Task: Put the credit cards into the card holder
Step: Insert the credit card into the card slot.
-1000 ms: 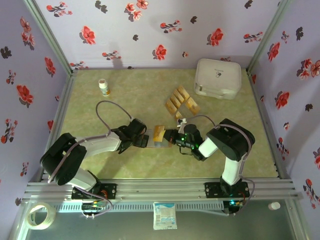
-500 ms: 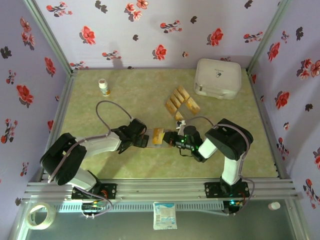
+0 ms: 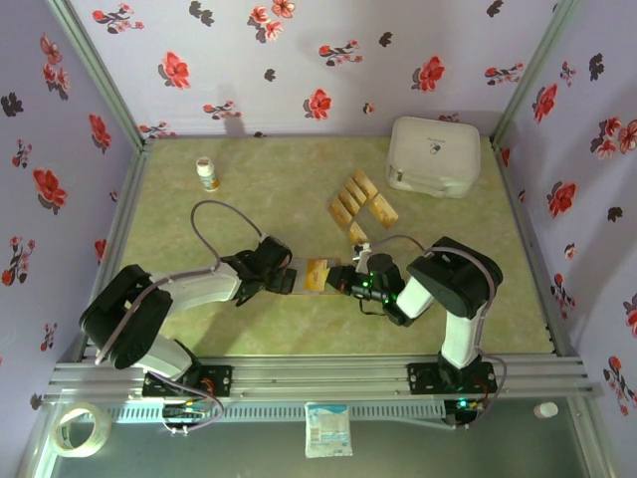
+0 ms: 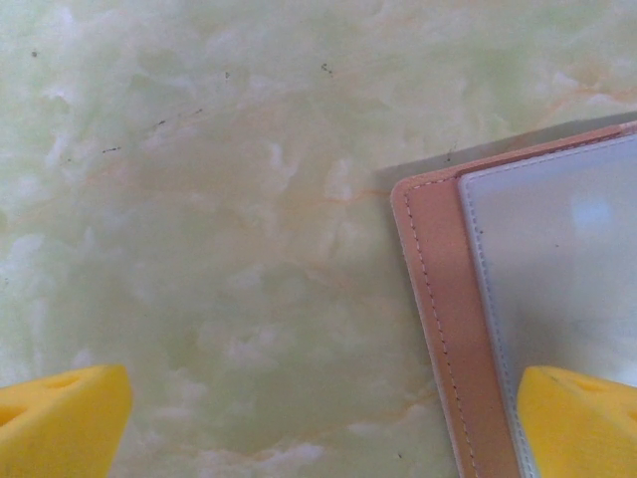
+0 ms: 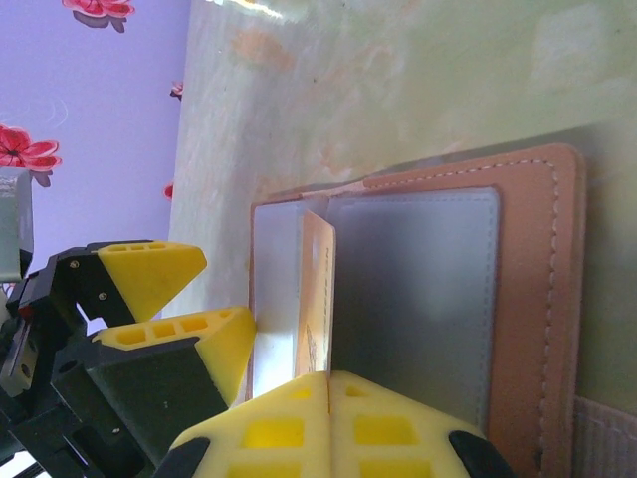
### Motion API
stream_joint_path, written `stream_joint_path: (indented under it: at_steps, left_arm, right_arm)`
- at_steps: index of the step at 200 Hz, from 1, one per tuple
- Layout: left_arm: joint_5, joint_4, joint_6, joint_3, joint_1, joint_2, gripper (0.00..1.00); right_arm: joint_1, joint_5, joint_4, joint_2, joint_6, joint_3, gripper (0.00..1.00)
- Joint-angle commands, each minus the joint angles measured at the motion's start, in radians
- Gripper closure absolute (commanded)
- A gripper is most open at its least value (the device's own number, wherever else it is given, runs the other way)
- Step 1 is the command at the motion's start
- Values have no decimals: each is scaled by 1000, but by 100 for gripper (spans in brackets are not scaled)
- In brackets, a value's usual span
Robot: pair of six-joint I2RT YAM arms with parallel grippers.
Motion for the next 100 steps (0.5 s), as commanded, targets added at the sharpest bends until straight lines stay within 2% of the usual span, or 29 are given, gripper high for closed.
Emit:
stream_joint_path:
  at_steps: [1,100]
  left_arm:
    - [-29,-14,-9,-10,-6,-13,0]
    - [-28,-12,-8,-9,-6,-13,0]
  right_arm:
    - [12,-19,-11,31,3,6,100]
    - [18,-32,-26,56,10,30,100]
